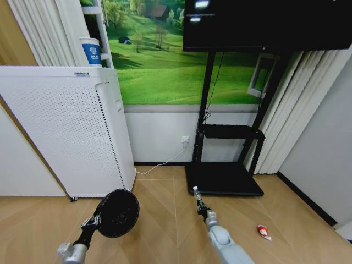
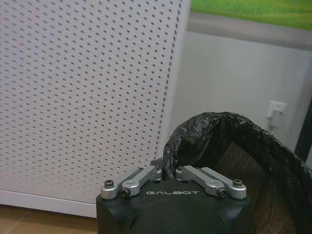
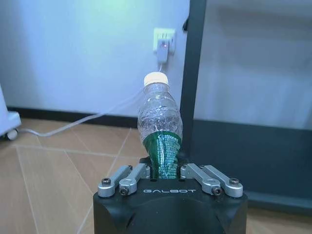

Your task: Pick up the trash bin and place the garbage on the floor into it.

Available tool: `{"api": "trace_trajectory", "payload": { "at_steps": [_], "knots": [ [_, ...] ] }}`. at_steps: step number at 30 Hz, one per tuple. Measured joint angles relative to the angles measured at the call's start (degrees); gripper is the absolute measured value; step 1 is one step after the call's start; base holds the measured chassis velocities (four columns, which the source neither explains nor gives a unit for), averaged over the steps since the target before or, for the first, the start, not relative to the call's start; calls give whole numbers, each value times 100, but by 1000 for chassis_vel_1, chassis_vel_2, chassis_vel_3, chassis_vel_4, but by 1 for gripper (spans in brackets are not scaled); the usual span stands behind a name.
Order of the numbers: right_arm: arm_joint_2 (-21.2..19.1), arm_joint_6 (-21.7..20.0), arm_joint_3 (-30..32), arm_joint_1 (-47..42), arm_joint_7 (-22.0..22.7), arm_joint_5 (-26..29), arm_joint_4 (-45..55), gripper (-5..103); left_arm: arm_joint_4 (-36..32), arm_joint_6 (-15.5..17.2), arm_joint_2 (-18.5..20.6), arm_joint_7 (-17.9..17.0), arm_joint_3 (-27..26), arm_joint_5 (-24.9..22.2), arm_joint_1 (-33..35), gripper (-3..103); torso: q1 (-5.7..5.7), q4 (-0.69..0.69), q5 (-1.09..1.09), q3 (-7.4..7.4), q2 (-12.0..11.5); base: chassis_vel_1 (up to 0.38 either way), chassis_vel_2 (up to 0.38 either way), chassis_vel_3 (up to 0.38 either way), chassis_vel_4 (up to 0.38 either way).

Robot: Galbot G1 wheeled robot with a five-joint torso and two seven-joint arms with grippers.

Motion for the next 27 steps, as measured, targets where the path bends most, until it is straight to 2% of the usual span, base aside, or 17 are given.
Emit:
{"api": "trace_trajectory", "payload": {
  "at_steps": [1,2,4,5,7,8,10,14,15,16,18,19,22,23,25,27],
  "knots": [
    [0,0,0,0,0,0,0,22,0,0,0,0,0,0,0,6,0,0,0,0,0,0,0,0,0],
    [-285,65,45,-261,-106,164,416,22,112,33,197,-15,197,-51,-131,6,0,-4,-1,0,0,0,0,0,0],
    [-623,159,25,-479,-344,285,906,22,184,107,436,-116,407,-227,-284,6,0,2,1,0,0,0,0,0,0],
    [-623,159,25,-479,-344,285,906,22,184,107,436,-116,407,-227,-284,6,0,2,1,0,0,0,0,0,0],
    [-916,173,26,-776,-798,324,1391,22,297,134,623,-213,667,-227,-511,6,0,6,1,0,0,0,0,0,0],
    [-916,173,26,-776,-798,324,1391,22,297,134,623,-213,667,-227,-511,6,0,6,1,0,0,0,0,0,0],
    [-1081,324,-1,-1088,-1181,204,1764,22,418,147,777,-274,997,-210,-755,6,0,0,1,0,0,0,0,0,0],
    [-1165,610,-114,-1365,-1707,86,2097,22,492,142,899,-210,1387,-182,-900,6,0,-4,0,0,-1,0,0,0,0],
    [-1194,736,-237,-1413,-1948,31,2195,22,507,116,957,-113,1583,-167,-908,6,0,3,0,0,-1,0,0,0,0],
    [-1194,736,-237,-1413,-1948,31,2195,22,507,116,957,-113,1583,-167,-908,6,0,3,0,0,-1,0,0,0,0],
    [-1203,886,-481,-1422,-2196,-99,2250,22,523,39,1061,23,1987,-160,-997,6,0,6,0,0,-1,0,0,0,0],
    [-1203,886,-481,-1422,-2196,-99,2250,22,523,39,1061,23,1987,-160,-997,6,0,6,0,0,-1,0,0,0,0],
    [-1139,942,-841,-1304,-2243,-258,2226,22,523,11,1141,64,2560,-137,-1266,6,0,1,0,0,-1,0,0,0,0],
    [-1139,942,-841,-1304,-2243,-258,2226,22,523,11,1141,64,2560,-137,-1266,6,0,1,0,0,-1,0,0,0,0],
    [-1081,945,-1006,-1238,-2240,-320,2198,22,544,11,1155,32,2971,-137,-1503,6,0,-1,0,0,-1,0,0,0,0],
    [-1062,943,-1115,-1198,-2183,-386,2170,22,577,29,1165,26,3129,-128,-1584,6,0,-2,-1,0,-1,0,0,0,0]
  ]
}}
